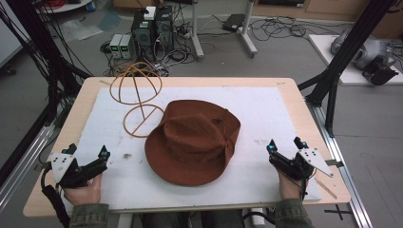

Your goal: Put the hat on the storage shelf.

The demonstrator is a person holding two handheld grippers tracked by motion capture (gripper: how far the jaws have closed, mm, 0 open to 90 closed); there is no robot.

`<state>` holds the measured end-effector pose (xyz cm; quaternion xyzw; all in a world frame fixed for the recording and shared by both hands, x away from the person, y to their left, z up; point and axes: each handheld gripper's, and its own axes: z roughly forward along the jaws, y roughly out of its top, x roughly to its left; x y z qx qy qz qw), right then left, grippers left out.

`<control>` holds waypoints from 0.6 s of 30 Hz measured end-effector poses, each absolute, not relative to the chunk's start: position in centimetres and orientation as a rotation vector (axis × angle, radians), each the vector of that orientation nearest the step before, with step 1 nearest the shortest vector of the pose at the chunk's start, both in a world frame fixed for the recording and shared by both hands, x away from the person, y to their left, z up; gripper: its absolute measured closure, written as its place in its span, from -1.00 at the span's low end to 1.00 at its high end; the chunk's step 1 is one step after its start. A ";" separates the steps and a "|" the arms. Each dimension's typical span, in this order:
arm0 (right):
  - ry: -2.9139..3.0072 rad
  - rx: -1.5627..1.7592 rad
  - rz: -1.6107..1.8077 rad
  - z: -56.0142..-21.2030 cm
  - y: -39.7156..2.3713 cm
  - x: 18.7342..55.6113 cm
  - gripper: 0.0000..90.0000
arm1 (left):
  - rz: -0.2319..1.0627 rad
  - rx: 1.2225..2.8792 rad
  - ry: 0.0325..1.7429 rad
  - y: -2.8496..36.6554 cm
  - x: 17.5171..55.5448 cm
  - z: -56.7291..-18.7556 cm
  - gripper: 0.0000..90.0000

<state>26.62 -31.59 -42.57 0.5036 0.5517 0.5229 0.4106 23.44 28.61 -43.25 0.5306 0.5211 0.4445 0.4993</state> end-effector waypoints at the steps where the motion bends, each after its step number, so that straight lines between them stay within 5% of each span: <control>1: 1.388 1.273 1.319 -42.6 -31.5 26.6 -0.79 | 1.075 1.279 1.258 28.6 23.4 -43.3 -0.96; 18: 1.384 1.277 1.319 -42.5 -31.7 26.6 -0.79 | 1.077 1.274 1.265 28.7 23.4 -43.2 -0.96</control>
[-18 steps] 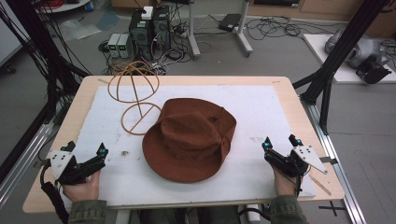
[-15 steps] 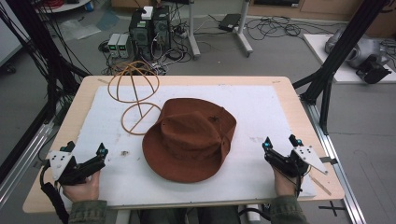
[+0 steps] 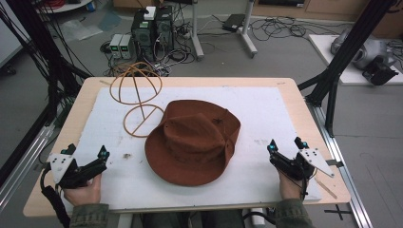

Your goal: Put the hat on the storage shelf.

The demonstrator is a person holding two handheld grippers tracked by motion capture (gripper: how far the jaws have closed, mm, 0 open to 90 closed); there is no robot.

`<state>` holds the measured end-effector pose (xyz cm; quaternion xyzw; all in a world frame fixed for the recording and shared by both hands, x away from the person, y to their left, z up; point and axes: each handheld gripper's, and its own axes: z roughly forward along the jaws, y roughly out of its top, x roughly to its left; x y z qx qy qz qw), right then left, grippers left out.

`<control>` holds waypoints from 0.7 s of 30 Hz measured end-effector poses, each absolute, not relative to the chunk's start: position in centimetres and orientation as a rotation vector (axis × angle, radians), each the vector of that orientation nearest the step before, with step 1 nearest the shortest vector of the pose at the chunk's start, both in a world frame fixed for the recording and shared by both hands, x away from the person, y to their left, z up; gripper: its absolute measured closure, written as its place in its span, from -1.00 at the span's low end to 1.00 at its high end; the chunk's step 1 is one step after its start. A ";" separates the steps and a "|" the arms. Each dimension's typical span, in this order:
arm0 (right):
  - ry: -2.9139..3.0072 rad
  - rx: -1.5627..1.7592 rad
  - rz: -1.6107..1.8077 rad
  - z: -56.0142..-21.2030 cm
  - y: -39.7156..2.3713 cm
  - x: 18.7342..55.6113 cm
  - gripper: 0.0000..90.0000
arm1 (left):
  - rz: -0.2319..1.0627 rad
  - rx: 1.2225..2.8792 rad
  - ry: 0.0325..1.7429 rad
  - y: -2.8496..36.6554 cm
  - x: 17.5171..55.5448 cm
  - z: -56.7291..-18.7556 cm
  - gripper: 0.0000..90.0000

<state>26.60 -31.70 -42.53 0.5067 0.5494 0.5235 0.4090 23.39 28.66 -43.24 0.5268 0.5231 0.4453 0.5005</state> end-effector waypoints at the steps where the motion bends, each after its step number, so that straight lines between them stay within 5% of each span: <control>1: 1.386 1.277 1.320 -42.5 -31.7 26.6 -0.79 | 1.076 1.273 1.264 28.7 23.4 -43.2 -0.96; 21: 1.524 1.085 1.462 -39.6 -27.5 27.7 -0.79 | 1.051 1.263 1.274 28.9 23.3 -43.4 -0.96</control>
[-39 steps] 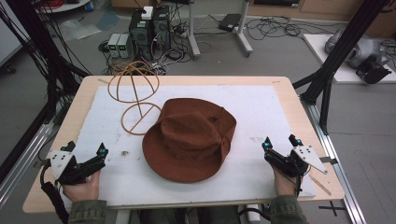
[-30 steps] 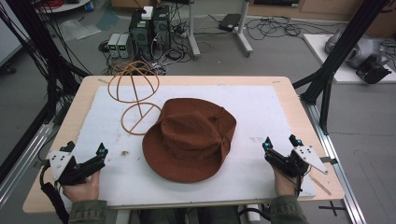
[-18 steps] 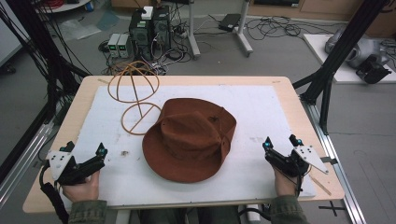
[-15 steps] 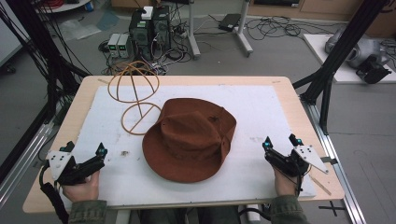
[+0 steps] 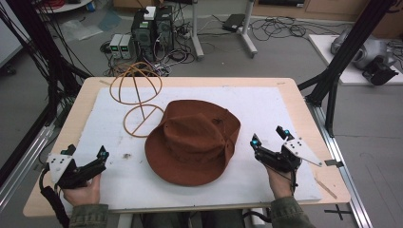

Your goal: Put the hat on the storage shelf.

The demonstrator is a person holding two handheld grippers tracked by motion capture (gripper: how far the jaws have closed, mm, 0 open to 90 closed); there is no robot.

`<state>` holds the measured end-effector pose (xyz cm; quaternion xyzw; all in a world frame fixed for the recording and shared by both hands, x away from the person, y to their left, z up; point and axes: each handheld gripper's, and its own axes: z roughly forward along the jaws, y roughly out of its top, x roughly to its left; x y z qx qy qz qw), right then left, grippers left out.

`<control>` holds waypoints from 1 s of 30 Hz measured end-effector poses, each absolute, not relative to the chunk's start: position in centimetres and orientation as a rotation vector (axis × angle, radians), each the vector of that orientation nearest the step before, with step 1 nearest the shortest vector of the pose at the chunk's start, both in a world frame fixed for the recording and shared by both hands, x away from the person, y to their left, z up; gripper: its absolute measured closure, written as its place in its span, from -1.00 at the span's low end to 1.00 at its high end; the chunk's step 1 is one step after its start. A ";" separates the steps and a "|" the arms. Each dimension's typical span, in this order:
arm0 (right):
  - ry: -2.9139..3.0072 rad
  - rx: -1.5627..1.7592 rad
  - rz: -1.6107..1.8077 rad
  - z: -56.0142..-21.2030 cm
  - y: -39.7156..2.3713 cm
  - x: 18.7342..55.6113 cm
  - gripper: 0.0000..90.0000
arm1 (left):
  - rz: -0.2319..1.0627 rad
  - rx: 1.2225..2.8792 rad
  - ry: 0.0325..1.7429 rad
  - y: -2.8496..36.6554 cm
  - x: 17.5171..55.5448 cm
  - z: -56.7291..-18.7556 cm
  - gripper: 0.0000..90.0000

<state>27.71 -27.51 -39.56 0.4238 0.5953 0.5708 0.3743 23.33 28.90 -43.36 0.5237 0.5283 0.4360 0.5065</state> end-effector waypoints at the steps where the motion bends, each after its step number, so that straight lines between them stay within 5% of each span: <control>1: 1.524 1.085 1.462 -39.6 -27.5 27.7 -0.79 | 1.051 1.263 1.274 28.9 23.3 -43.4 -0.96; 19: 2.209 0.669 1.398 -37.1 -22.8 32.9 -0.79 | 1.049 1.262 1.277 29.1 23.5 -43.4 -0.96; 30: 2.503 0.587 1.151 -38.9 -18.8 35.4 -0.79 | 1.050 1.264 1.274 29.0 23.5 -43.4 -0.96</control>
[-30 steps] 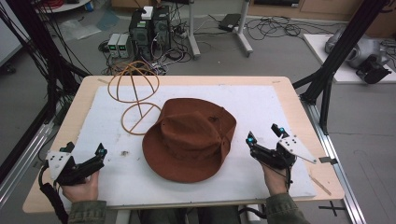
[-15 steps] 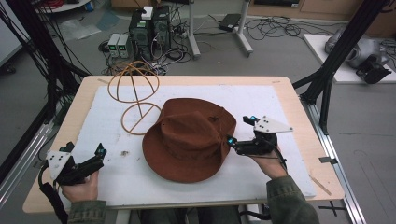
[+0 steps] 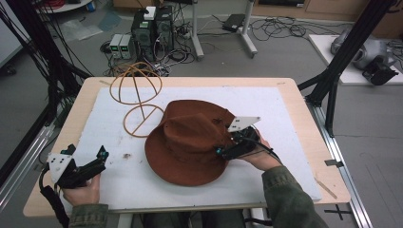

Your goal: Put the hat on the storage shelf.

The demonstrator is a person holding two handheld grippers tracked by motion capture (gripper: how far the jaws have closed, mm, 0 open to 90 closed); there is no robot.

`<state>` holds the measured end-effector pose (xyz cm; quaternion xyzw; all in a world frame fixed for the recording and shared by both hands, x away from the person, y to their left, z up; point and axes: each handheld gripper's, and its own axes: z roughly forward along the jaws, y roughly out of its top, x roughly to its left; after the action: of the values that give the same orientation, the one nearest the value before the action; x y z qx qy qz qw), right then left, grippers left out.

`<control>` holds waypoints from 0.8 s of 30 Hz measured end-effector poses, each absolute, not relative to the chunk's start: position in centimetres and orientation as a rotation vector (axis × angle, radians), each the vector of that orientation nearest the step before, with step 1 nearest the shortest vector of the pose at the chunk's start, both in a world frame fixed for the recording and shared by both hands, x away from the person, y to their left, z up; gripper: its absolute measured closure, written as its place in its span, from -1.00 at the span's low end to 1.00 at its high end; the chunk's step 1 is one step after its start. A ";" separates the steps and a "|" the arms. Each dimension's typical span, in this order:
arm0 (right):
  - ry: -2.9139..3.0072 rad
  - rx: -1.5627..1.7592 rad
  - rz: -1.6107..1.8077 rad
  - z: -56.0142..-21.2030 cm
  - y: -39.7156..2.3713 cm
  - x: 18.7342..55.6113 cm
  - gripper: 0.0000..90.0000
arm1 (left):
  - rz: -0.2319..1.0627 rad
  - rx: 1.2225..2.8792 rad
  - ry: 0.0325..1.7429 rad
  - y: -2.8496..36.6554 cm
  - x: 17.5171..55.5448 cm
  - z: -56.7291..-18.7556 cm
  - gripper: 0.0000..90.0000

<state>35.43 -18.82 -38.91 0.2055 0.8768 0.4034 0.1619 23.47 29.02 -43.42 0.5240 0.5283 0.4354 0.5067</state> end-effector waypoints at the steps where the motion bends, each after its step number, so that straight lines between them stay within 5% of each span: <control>1: 2.525 0.580 1.127 -39.2 -18.5 35.6 -0.79 | 1.050 1.263 1.275 29.0 23.5 -43.4 -0.96; 8: 2.588 0.584 0.993 -40.9 -16.9 36.6 -0.71 | 1.048 1.264 1.276 29.1 23.5 -43.4 -0.96; 12: 2.629 0.558 0.992 -41.0 -17.0 36.8 -0.39 | 1.045 1.266 1.276 29.1 23.6 -43.5 -0.96; 13: 2.623 0.514 1.004 -40.8 -17.0 36.7 -0.12 | 1.045 1.268 1.277 29.1 23.6 -43.5 -0.96; 21: 2.635 0.514 0.963 -41.0 -16.8 36.8 0.80 | 1.042 1.276 1.275 29.1 23.6 -43.5 -0.96; 24: 2.628 0.486 0.947 -41.0 -16.8 36.7 0.97 | 1.042 1.276 1.277 29.1 23.7 -43.5 -0.96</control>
<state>36.69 -16.76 -40.95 0.1695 0.9160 0.3300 0.1525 23.66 29.09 -43.54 0.5286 0.5292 0.4315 0.5043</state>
